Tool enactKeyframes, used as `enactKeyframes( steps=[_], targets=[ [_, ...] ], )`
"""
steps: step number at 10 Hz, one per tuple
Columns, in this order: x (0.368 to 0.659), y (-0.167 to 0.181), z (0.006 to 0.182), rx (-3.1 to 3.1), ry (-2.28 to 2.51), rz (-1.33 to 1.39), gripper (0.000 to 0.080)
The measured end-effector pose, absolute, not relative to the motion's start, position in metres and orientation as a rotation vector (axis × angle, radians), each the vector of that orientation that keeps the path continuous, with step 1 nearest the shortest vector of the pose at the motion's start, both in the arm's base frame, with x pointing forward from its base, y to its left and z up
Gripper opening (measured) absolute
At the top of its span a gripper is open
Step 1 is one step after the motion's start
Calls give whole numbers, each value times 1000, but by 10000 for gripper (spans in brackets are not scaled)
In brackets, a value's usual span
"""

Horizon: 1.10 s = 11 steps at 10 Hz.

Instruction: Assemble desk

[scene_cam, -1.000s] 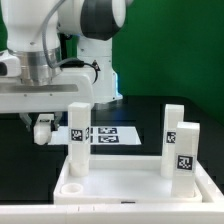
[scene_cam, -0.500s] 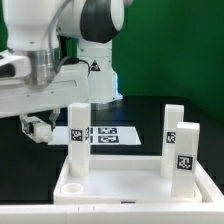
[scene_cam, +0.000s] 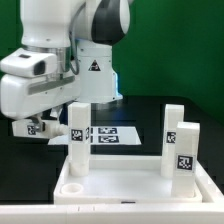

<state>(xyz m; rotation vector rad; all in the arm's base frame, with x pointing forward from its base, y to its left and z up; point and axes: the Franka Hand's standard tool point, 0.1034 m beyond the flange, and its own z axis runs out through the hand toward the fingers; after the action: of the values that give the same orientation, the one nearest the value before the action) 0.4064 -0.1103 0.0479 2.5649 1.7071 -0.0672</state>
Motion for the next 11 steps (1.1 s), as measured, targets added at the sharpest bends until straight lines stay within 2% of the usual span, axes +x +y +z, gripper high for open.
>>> enactKeyframes(
  steps=[2, 3, 6, 9, 11],
  targets=[
    [404, -103, 49, 2278, 2048, -70, 284],
    [403, -118, 54, 2273, 2044, -60, 284],
    [400, -120, 52, 1971, 2329, -117, 284],
    [391, -93, 46, 1500, 2689, -145, 284],
    [386, -104, 46, 1366, 2766, -175, 284]
  ],
)
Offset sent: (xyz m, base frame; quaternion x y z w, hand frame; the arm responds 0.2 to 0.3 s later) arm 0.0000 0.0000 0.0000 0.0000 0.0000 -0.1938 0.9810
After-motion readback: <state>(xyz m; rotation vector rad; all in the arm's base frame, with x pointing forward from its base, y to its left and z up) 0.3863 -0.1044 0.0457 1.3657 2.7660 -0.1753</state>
